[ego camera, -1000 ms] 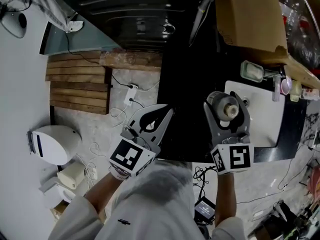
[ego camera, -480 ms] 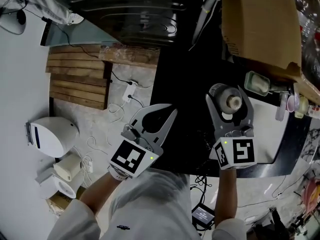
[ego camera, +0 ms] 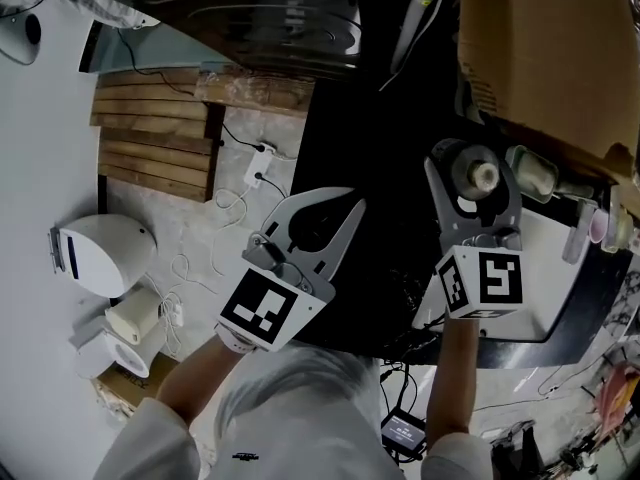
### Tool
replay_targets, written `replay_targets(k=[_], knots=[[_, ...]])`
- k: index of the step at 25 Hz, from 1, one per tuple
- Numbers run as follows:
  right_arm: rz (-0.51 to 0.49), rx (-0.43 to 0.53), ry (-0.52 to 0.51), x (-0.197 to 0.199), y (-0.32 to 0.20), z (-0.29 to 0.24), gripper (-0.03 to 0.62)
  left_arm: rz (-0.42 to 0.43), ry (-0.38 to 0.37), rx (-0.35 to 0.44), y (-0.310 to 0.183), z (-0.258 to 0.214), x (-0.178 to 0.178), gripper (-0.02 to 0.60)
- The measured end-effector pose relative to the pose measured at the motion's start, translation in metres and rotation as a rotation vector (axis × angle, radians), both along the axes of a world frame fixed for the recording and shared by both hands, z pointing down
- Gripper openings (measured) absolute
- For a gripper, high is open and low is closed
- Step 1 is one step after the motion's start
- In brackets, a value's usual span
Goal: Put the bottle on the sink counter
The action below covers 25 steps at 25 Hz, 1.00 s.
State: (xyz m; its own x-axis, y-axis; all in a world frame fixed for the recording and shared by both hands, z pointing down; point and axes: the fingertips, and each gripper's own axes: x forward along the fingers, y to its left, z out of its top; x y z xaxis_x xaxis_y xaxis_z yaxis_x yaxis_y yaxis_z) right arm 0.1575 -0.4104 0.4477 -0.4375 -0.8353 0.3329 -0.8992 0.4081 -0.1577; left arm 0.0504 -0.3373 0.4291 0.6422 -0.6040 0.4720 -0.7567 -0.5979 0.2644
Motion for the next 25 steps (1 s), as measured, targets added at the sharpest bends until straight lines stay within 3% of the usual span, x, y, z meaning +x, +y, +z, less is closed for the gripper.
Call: replay_targets(k=[25], knots=[[-0.017, -0.096, 0.115, 0.008, -0.036, 0.084, 0.345, 0.046, -0.029, -0.051, -0.025, 0.064, 0.023, 0.008]])
